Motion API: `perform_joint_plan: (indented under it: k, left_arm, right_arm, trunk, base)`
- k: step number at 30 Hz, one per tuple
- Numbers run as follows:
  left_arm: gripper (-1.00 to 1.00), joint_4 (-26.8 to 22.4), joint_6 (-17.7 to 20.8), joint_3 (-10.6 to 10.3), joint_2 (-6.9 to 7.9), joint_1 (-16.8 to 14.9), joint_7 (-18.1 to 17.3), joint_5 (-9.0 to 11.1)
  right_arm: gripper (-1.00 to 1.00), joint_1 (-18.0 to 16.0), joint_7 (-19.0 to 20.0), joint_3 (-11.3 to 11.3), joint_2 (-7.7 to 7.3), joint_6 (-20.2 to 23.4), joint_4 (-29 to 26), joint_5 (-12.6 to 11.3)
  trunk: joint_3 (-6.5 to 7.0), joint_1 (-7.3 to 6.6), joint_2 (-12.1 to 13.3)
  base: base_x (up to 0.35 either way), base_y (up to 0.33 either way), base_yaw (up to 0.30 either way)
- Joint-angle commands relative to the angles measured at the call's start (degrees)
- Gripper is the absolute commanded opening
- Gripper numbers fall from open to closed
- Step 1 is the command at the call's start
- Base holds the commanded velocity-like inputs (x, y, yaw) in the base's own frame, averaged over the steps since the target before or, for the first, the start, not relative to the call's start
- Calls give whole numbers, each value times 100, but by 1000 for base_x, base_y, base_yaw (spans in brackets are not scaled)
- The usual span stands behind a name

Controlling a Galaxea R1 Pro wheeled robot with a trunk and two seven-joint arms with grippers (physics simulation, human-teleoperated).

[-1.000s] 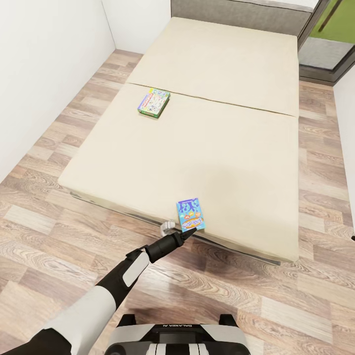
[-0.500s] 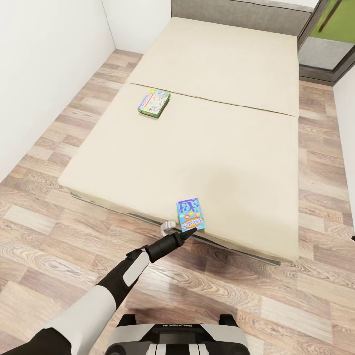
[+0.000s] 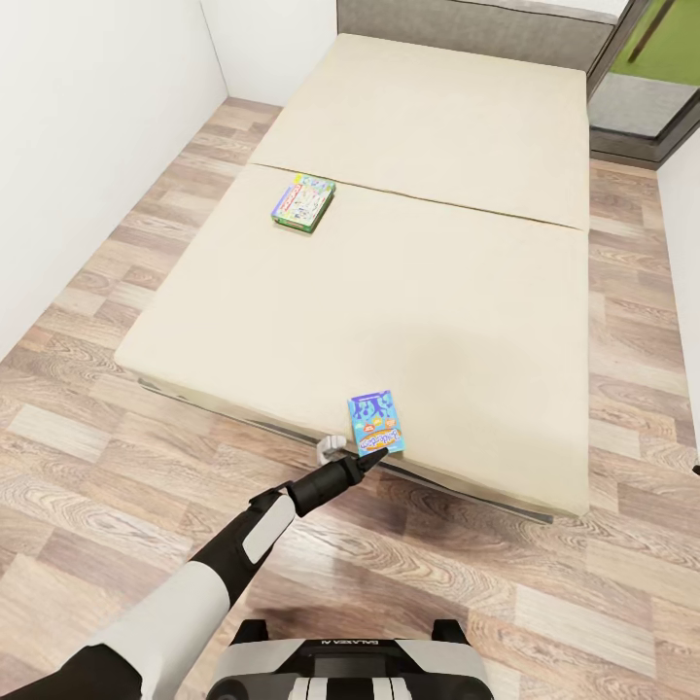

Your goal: Put all the toys in the child's room - the three board games (two on the bed and one on the table), the two jigsaw puzzles on the table, and the tennis ball on the table - inside the toy box on the table in the child's room.

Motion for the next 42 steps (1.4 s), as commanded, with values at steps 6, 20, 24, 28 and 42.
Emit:
perform_joint_plan:
  k: [6, 20, 24, 28, 42]
  left_arm:
    - [100, 1, 57, -7, -1, -13, 134, 70]
    - [100, 1, 78, -12, -7, -33, 280, 94]
    - [100, 1, 80, -14, -8, -35, 291, 99]
    - [100, 1, 79, -15, -8, -36, 299, 94]
    - [100, -1, 78, -16, -30, -46, 310, 69]
  right_arm:
    - [100, -3, -3, -6, -1, 47, 0, -34]
    - [100, -2, -2, -8, -1, 47, 0, -34]
    - [100, -2, -5, -7, -1, 47, 0, -34]
    - [100, -2, -4, -7, -1, 47, 0, -34]
    - [100, -2, -4, -6, -1, 47, 0, -34]
  trunk:
    - [-2, 0, -2]
    - [-2, 0, -2]
    - [-2, 0, -2]
    - [-2, 0, -2]
    - [-2, 0, -2]
  base:
    - [0, 0, 0]
    - [0, 0, 0]
    - [0, 0, 0]
    - [0, 0, 0]
    - [0, 0, 0]
